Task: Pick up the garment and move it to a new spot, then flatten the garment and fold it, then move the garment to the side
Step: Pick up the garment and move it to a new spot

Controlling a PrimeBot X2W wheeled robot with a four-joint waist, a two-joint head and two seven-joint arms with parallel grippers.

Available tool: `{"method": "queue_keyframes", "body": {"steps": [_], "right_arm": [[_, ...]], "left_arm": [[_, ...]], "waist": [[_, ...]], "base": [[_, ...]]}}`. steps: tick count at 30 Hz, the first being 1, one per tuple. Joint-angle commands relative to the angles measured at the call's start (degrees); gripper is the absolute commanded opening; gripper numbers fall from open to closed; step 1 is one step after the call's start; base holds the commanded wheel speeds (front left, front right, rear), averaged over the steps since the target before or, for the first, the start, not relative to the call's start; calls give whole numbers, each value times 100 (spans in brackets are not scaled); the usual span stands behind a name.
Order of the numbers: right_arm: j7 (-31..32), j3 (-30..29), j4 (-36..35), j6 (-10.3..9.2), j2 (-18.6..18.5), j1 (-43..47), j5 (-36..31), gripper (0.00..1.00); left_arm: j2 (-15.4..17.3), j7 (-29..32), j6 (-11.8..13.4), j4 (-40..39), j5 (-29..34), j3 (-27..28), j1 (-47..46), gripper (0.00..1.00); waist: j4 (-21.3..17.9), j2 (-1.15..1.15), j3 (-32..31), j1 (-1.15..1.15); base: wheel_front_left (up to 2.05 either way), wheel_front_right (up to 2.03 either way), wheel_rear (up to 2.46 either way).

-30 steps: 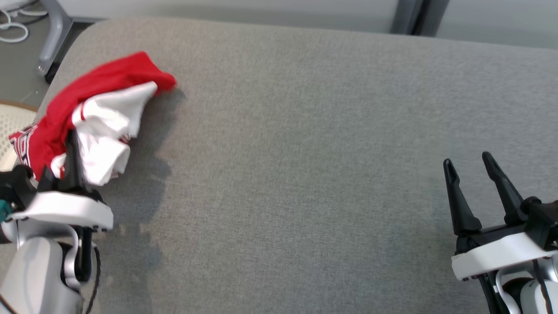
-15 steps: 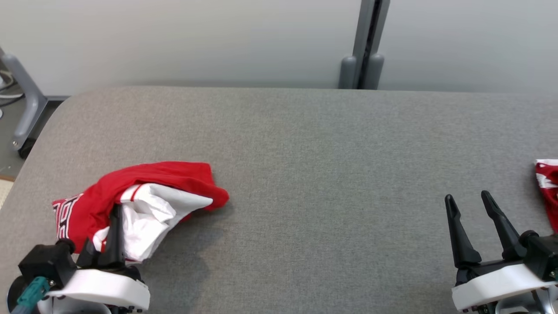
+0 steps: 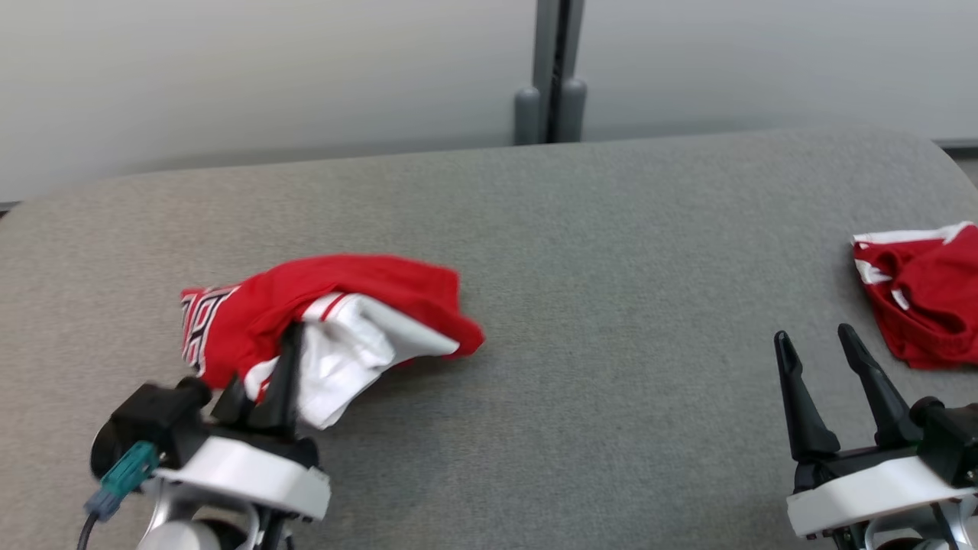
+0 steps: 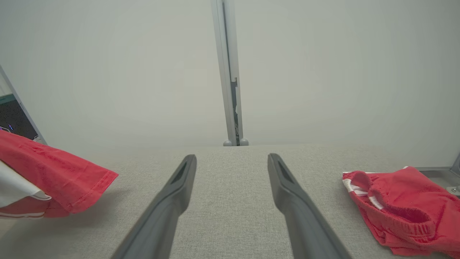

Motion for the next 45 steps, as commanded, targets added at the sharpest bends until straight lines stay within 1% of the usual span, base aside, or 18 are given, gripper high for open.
{"method": "queue_keyframes", "body": {"steps": [1,6,10,13,18,19,20,21,27,35,44,45], "right_arm": [[-27,-55,-21,-1,-7,-89,24,100],[-116,-63,-64,-1,-2,-240,55,100],[-243,-46,23,-1,3,-349,162,100],[-358,-8,131,-1,4,-427,256,100],[-514,8,291,-1,3,-530,332,100],[-524,18,307,-1,2,-551,355,100],[-542,22,326,-1,2,-575,354,100],[-554,24,353,-1,2,-596,350,100],[-541,47,442,-1,1,-611,302,100],[-402,23,397,-1,-2,-451,221,100],[-175,-64,231,-1,-2,-246,70,100],[-175,-64,231,-1,-2,-246,70,100]], "left_arm": [[2,-27,-88,33,63,-75,-230,0],[-123,-51,-359,158,194,-446,-845,0],[-151,-42,-571,417,296,-720,-1173,0],[-136,-57,-726,735,380,-926,-1277,0],[-142,-110,-911,1295,395,-1177,-1313,0],[-160,-123,-938,1377,370,-1196,-1316,6],[-176,-146,-931,1457,363,-1213,-1310,33],[-185,-180,-944,1519,363,-1231,-1313,100],[-300,-482,-1001,1612,241,-1285,-1188,100],[-397,-929,-871,1430,-61,-1000,-869,100],[-201,-1217,-420,1302,-205,-259,-519,100],[-201,-1217,-420,1302,-205,-259,-519,100]], "waist": [[-252,0,242,0],[-654,0,731,0],[-882,0,1097,0],[-1000,0,1310,0],[-1031,0,1490,0],[-1016,0,1503,0],[-992,0,1506,0],[-959,0,1499,0],[-665,0,1296,0],[-210,0,817,0],[150,0,386,0],[150,0,386,0]], "base": [[0,0,0],[0,0,0],[0,0,0],[0,0,0],[0,0,0],[0,0,0],[0,0,0],[0,0,0],[0,0,0],[0,0,0],[0,0,0],[0,0,0]]}}
